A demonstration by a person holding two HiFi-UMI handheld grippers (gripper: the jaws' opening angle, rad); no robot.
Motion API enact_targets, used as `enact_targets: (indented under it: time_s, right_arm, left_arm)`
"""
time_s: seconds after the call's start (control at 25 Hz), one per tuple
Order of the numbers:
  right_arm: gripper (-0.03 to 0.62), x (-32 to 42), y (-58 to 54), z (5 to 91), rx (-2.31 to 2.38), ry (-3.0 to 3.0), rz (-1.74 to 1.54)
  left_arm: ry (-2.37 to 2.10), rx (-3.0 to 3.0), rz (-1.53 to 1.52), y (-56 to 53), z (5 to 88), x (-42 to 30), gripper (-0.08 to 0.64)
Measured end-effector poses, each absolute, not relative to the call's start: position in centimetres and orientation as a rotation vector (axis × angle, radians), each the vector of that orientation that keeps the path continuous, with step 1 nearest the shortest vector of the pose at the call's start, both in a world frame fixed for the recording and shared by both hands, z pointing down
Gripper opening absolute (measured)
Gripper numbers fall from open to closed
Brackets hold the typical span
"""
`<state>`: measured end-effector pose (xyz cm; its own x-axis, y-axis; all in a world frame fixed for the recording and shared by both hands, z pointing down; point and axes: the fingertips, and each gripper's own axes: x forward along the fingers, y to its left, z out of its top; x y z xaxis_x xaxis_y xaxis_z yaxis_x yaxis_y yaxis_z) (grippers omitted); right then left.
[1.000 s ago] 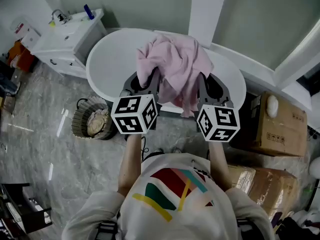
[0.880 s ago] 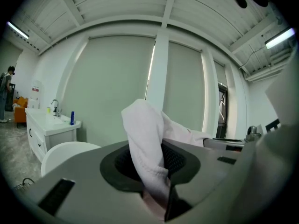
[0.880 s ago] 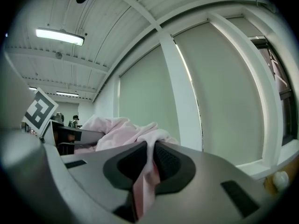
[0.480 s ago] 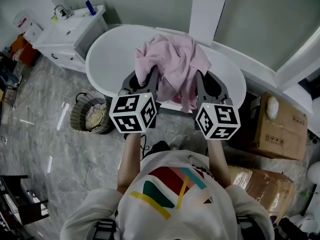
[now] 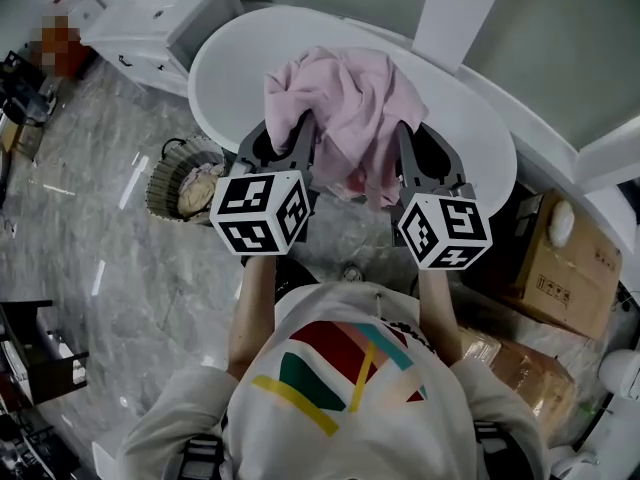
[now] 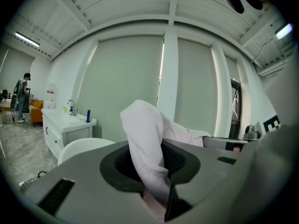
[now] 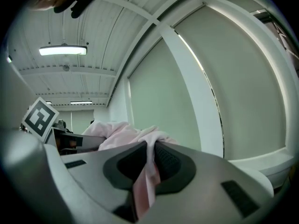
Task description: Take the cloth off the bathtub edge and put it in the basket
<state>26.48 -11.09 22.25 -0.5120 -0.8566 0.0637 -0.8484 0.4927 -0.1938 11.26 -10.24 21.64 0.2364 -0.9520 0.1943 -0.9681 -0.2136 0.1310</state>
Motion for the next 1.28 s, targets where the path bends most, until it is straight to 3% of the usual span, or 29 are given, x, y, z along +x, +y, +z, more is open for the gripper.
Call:
enact_targets:
  time_s: [0.6,0.96,1.28]
  right_arm:
    - [0.056,11.0,-18.0,15.7,-1.337,2.697,-0.227]
    - [0.052,-10.7,-22.1,4.9,-1.086,2.711,-0.069]
    - [0.052,-31.2,-21.9,3.2,-0.816,2.799,-0.028]
  left_arm:
    - [-1.866,2.274,-0.094,-16.3,17.3,-4.2,0.114]
    - [-2.059,2.339,-0.131,-19.2,7.0,-25.1,0.114]
    - [-2.349,2.150,-0.130,-16.0,4.7,-44.5,0.114]
